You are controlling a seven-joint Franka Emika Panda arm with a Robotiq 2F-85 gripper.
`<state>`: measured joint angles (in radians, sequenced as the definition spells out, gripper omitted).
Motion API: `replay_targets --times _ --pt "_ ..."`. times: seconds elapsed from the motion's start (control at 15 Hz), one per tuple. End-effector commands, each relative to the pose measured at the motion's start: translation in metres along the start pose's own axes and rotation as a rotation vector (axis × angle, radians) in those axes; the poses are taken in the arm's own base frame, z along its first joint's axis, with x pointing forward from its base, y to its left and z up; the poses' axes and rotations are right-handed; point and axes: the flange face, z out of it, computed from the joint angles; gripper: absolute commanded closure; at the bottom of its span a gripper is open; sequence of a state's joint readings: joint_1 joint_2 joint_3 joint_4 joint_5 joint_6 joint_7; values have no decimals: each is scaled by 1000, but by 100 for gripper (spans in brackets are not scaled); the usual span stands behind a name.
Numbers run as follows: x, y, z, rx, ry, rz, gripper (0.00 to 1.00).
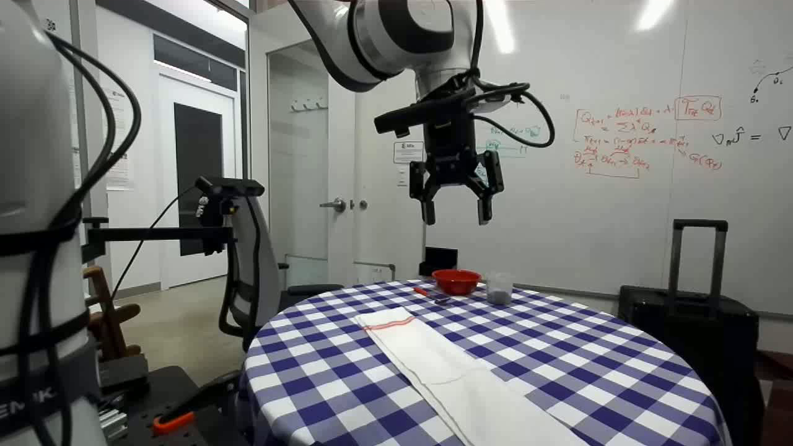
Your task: Fold the towel
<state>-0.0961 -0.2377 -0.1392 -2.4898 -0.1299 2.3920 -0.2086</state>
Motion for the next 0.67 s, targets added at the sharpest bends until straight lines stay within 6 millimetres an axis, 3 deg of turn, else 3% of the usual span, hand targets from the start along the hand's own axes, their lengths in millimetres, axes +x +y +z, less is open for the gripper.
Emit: replay_targets --times 0.0,0.4,0.6 --pt "0 0 0 0 -1 0 0" --pt "0 0 0 0 -1 0 0" --pt "14 -38 6 -12 -12 -33 0"
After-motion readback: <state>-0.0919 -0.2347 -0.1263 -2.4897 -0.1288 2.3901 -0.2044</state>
